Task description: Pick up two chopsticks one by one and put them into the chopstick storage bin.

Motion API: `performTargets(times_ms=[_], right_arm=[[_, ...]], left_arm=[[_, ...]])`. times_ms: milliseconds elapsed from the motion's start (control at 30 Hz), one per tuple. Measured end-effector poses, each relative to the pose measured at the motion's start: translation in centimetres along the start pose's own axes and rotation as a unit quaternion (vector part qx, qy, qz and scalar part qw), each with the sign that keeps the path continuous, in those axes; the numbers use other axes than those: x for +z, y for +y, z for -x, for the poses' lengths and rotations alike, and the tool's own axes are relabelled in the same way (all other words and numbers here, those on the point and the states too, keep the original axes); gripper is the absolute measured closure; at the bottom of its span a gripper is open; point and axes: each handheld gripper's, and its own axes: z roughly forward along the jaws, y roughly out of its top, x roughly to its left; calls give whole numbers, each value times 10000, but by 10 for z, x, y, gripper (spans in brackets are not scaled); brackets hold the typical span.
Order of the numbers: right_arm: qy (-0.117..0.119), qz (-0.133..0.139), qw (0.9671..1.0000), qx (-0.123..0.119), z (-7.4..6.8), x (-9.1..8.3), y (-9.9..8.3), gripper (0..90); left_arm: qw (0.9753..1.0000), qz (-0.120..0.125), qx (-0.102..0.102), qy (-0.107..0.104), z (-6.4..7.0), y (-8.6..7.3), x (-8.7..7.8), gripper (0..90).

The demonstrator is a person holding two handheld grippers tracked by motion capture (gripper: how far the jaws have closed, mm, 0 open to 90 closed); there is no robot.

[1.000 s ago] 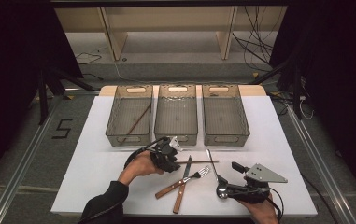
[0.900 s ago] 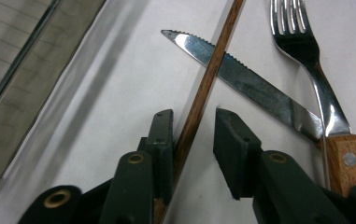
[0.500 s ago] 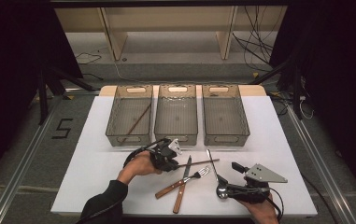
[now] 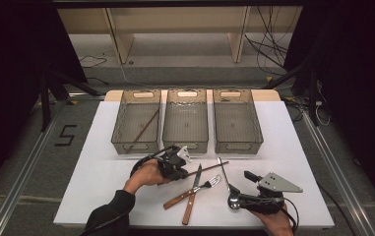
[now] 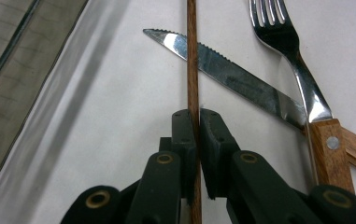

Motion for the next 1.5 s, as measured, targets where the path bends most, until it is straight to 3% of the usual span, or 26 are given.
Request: performTargets(times_ms=[533, 767, 1000, 1200, 1500], right_arm=[[4, -1, 10000, -14, 0, -1, 0, 283], [5, 1, 10000, -10, 0, -1, 0, 283], [9, -9, 10000, -18, 0, -1, 0, 283], [4, -15, 10000, -11, 0, 0, 0, 283], [4, -5, 10000, -18, 0, 0, 0, 283]], left_arm=[[9995, 307, -11, 119, 8, 5, -39, 848], [9974, 626, -245, 267, 7, 6, -60, 848], [9916, 936, -682, 582, -3, -1, -83, 848], [9837, 1174, -1103, 802, -17, -14, -95, 848], [9689, 1448, -1645, 1152, -36, -35, -120, 848]])
